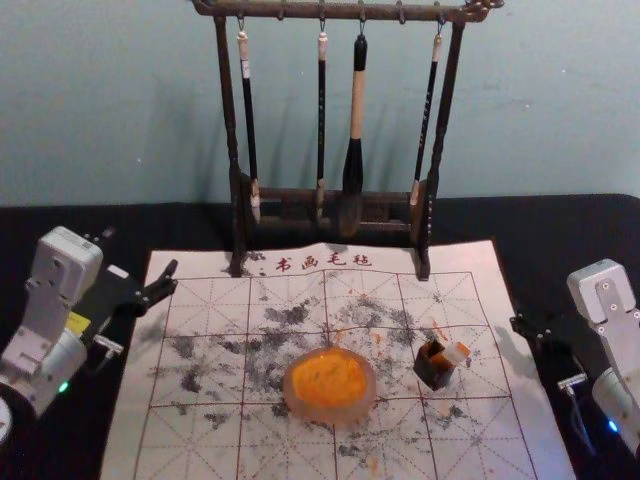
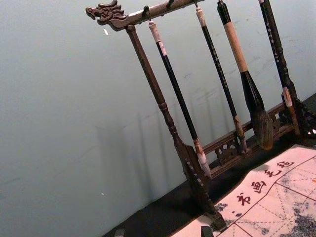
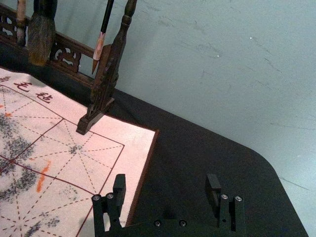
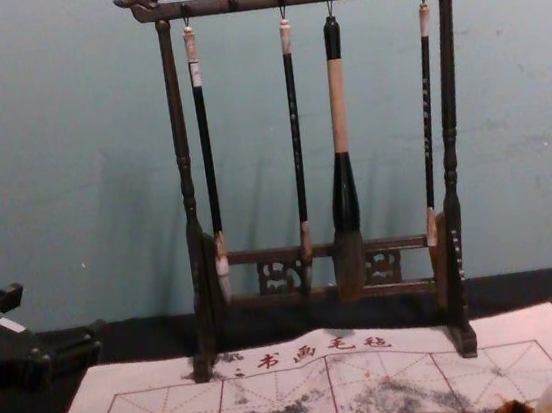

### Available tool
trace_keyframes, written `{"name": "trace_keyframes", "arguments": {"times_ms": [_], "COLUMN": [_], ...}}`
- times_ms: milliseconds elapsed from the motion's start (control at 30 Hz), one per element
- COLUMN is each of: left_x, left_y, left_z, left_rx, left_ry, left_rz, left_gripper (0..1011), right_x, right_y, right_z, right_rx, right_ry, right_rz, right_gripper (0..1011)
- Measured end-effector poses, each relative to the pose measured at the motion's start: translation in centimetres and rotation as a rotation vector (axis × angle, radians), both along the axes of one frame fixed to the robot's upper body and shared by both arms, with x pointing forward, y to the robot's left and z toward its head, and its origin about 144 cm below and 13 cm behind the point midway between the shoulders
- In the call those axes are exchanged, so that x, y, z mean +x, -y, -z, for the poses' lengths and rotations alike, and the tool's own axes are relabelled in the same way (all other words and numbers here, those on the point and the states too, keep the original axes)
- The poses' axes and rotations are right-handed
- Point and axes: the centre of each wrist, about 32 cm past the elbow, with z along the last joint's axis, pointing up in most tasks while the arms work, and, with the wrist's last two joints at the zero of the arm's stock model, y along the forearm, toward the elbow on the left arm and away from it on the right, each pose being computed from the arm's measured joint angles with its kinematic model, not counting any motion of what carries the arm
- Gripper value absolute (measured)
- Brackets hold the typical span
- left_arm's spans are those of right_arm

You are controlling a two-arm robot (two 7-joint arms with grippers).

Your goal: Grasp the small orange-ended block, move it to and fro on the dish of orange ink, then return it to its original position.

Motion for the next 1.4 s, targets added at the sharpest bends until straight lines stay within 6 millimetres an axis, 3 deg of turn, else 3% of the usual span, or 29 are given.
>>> {"name": "trace_keyframes", "arguments": {"times_ms": [1400], "left_x": [0.0], "left_y": [0.0], "left_z": [0.0], "left_rx": [0.0], "left_ry": [0.0], "left_rz": [0.0], "left_gripper": [1001], "right_x": [-0.03], "right_y": [-0.05], "right_z": [0.02], "right_rx": [-0.006], "right_ry": [0.003], "right_rz": [0.0], "right_gripper": [1003]}}
